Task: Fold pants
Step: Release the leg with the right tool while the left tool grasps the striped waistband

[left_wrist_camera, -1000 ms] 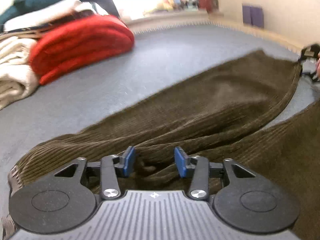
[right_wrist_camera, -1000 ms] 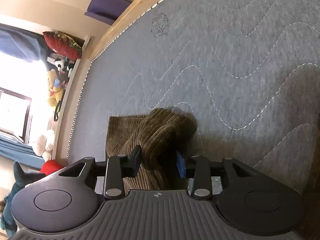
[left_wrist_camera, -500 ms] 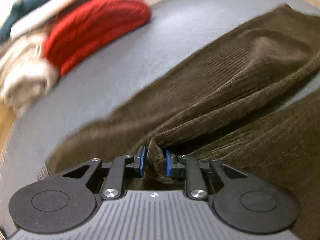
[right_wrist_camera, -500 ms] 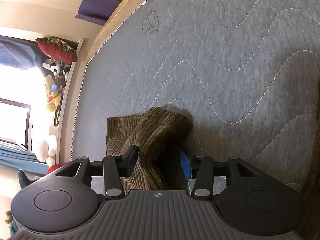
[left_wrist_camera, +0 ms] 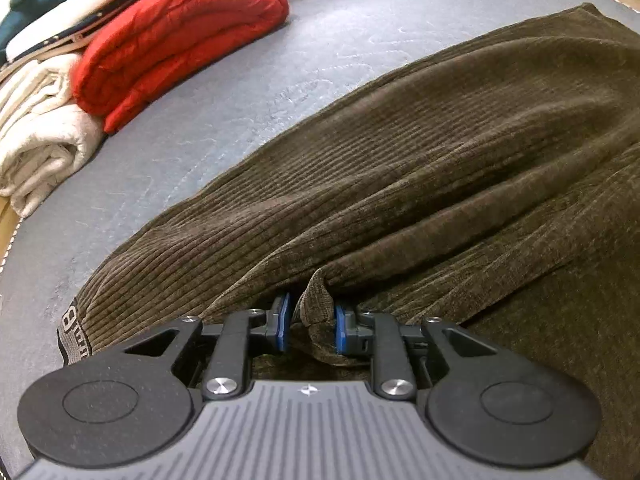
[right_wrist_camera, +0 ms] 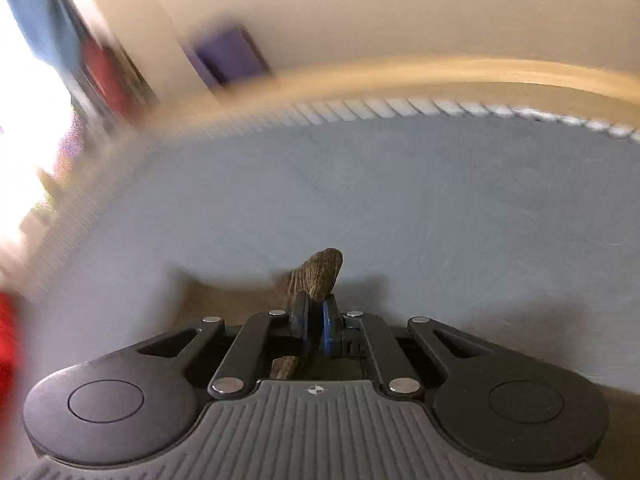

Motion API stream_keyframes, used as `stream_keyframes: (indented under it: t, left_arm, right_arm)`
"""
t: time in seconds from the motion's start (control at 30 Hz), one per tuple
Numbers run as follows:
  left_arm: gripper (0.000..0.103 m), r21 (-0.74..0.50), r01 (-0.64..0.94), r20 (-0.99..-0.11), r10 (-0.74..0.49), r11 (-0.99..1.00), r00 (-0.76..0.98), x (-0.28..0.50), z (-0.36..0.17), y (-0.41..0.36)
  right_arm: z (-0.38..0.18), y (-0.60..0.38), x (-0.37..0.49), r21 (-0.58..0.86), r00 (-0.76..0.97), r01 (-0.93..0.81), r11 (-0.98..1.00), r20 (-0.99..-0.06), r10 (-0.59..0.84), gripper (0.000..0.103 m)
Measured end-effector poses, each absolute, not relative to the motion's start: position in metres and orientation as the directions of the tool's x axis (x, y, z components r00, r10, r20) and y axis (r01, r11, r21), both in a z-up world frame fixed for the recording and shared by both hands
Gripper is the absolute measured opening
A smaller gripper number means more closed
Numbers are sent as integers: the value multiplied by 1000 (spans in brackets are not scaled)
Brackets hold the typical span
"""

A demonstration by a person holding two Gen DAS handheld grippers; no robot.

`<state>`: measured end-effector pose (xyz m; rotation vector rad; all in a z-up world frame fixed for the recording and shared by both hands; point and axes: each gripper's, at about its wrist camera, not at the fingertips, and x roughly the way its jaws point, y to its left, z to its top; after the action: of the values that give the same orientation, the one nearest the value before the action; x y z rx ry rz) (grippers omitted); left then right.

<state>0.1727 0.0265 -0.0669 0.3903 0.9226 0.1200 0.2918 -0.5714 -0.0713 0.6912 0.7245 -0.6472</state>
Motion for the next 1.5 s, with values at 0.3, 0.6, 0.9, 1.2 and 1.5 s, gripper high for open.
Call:
stream_keyframes:
  t: [0.3, 0.6, 0.9, 1.2, 1.5]
  left_arm:
    - [36, 147, 76, -764, 64, 986, 642, 161, -12, 55]
    - [17, -46, 85, -811, -87, 995, 579, 177, -58, 77]
    - [51, -82, 111, -724, -136, 990, 676, 123, -6, 137]
    - [26, 1, -144, -884, 68, 990, 463, 55, -19, 289]
    - [29, -276, -282, -786, -47, 919, 617, 22, -7, 336]
  right_arm:
    - [-31, -578, 267, 264, 583, 772, 578, -659, -476, 22]
    - [-84, -530, 282, 343, 637, 454, 823, -770, -31, 32]
    - [-21, -507, 232, 349, 735, 401, 847, -674, -70, 31]
    - [73, -376, 158, 299, 841, -15, 954, -512, 174, 40]
    - [79, -219, 73, 258, 712, -348, 901, -552, 433, 46]
